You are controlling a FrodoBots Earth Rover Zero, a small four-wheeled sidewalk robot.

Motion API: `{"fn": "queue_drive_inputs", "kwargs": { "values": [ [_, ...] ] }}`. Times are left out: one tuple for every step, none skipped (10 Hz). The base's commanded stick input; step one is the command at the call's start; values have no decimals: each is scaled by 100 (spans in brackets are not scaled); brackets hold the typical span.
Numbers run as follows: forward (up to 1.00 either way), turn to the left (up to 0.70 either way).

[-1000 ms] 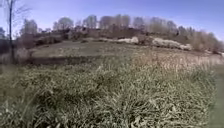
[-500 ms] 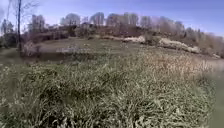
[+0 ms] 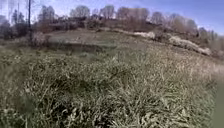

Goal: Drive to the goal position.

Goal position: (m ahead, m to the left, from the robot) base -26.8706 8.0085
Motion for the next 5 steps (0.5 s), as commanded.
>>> {"fn": "queue_drive_inputs", "kwargs": {
  "values": [
    [-45, 0],
    [-45, 0],
    [-45, 0],
    [-45, 0],
    [-45, 0]
  ]
}}
